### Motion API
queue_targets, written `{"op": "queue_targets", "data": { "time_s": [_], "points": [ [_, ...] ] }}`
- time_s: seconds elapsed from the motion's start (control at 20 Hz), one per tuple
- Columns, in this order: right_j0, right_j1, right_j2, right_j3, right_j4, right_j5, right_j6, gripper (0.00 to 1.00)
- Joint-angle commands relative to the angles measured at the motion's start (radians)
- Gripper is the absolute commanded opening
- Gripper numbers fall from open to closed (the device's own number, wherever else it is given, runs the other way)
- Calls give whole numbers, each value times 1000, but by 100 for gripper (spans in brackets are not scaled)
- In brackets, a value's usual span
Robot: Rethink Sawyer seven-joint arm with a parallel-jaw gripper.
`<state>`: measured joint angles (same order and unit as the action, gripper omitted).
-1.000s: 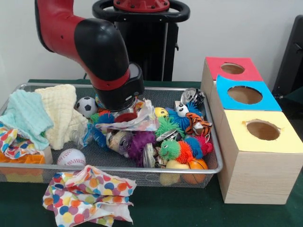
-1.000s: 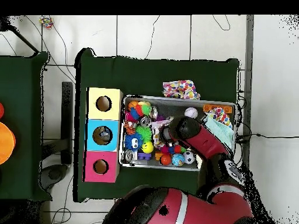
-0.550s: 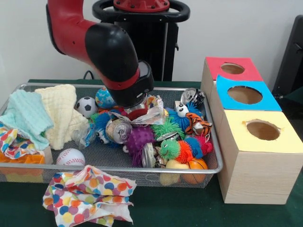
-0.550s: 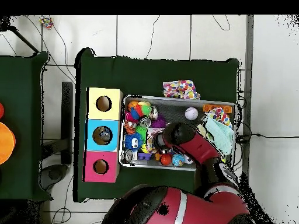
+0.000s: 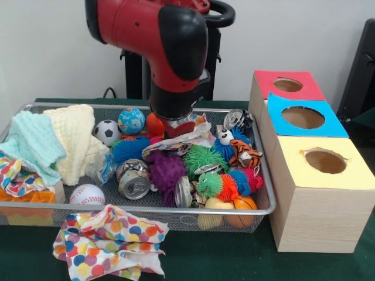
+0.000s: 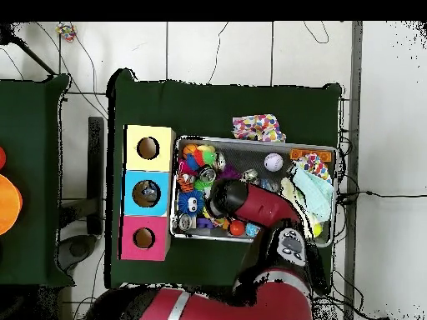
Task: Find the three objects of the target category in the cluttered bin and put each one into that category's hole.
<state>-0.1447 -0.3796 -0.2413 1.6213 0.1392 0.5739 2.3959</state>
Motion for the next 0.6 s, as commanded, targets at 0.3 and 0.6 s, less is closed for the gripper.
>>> {"op": "queue_targets", "data": {
  "time_s": [0.3, 0.6],
  "points": [
    [-28, -122, -40, -167, -59, 179, -2, 0],
    [-69, -160, -5, -194, -59, 188, -40, 0]
  ]
}}
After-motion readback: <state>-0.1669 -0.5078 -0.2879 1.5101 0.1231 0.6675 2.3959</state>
